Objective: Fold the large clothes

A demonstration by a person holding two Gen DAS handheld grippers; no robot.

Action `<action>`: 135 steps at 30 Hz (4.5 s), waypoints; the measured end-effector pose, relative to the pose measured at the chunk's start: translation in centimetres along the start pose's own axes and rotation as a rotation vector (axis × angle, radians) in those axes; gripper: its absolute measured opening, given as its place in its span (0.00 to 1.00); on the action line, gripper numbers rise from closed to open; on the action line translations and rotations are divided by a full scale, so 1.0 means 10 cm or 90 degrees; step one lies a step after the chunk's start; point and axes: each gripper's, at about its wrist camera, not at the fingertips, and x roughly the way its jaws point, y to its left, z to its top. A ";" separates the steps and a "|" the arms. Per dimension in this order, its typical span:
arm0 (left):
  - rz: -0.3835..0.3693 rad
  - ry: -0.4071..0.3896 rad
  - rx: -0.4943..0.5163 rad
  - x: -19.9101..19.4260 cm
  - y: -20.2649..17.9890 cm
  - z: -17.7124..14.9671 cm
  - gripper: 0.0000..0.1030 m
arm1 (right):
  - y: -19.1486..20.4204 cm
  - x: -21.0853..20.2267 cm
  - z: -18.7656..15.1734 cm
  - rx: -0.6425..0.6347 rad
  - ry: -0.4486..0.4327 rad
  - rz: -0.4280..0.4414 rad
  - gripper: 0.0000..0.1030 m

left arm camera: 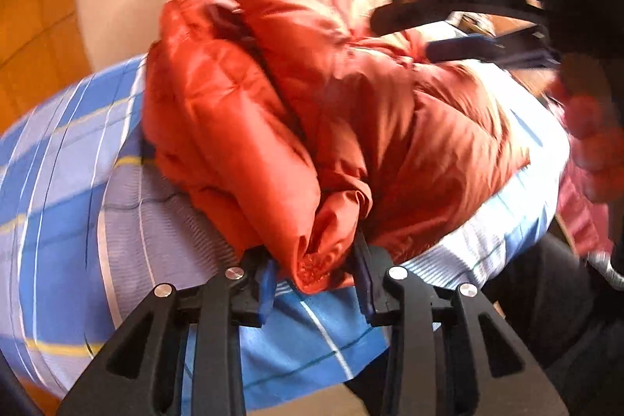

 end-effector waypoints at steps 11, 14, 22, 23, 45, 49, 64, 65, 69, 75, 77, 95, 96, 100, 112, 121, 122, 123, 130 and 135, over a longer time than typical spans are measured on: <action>0.073 -0.020 -0.070 -0.07 -0.05 -0.10 0.38 | -0.02 -0.10 0.45 -0.323 -0.023 0.001 0.62; 0.081 -0.025 -0.068 -0.14 -0.14 -0.10 0.38 | -0.03 -0.02 0.65 -0.371 -0.005 0.018 0.62; 0.088 -0.037 -0.052 -0.13 -0.10 -0.12 0.54 | -0.07 0.21 0.87 -0.443 0.042 0.028 0.62; 0.083 -0.043 -0.052 -0.14 -0.08 -0.12 0.59 | -0.07 0.23 0.87 -0.454 0.046 0.028 0.62; 0.174 -0.032 -0.145 -0.62 0.12 -0.50 0.85 | 0.38 1.05 0.58 -0.562 0.171 -0.027 0.62; 0.184 -0.046 -0.150 -0.73 0.12 -0.55 0.88 | 0.33 0.85 0.63 -0.527 0.137 -0.020 0.62; 0.207 -0.072 -0.160 -0.96 -0.09 -0.61 0.94 | -0.27 0.02 0.53 -0.361 0.069 0.065 0.77; 0.208 -0.072 -0.158 -0.97 -0.11 -0.60 0.94 | -0.32 -0.02 0.50 -0.351 0.066 0.066 0.77; 0.207 -0.076 -0.157 -0.98 -0.17 -0.56 0.94 | -0.51 -0.12 0.40 -0.300 0.065 0.077 0.77; 0.153 -0.103 -0.186 -1.01 -0.16 -0.42 0.98 | -1.04 -0.21 0.25 -0.179 0.065 0.145 0.95; 0.118 -0.109 -0.201 -0.98 -0.13 -0.35 0.98 | -1.27 -0.13 0.26 -0.123 0.076 0.171 0.97; -0.197 -0.082 -0.321 0.31 0.71 0.23 0.84 | -1.73 1.26 0.60 0.091 0.228 0.446 0.97; -0.236 -0.093 -0.318 0.33 0.71 0.21 0.71 | -1.71 1.26 0.60 0.086 0.221 0.450 0.93; -0.299 -0.133 -0.308 0.28 0.66 0.26 0.51 | -1.66 1.01 0.67 0.039 0.152 0.466 0.49; -0.399 -0.136 -0.142 0.60 -0.50 1.32 0.48 | -2.59 -0.14 1.25 -0.044 -0.004 0.380 0.39; -0.205 0.013 -0.040 1.45 -1.18 1.50 0.56 | -3.35 0.45 0.95 0.030 0.090 0.201 0.48; -0.196 0.015 -0.039 1.43 -1.18 1.48 0.58 | -3.36 0.44 0.93 0.031 0.083 0.191 0.55; -0.176 0.013 -0.035 1.40 -1.21 1.49 0.64 | -3.34 0.45 0.94 0.033 0.077 0.179 0.66; -0.045 -0.070 -0.031 1.05 -1.37 1.58 0.91 | -3.16 0.00 0.67 0.037 0.008 0.068 0.88; 0.023 -0.113 -0.041 0.73 -1.47 1.51 0.98 | -2.85 -0.45 0.44 0.028 -0.067 -0.027 0.89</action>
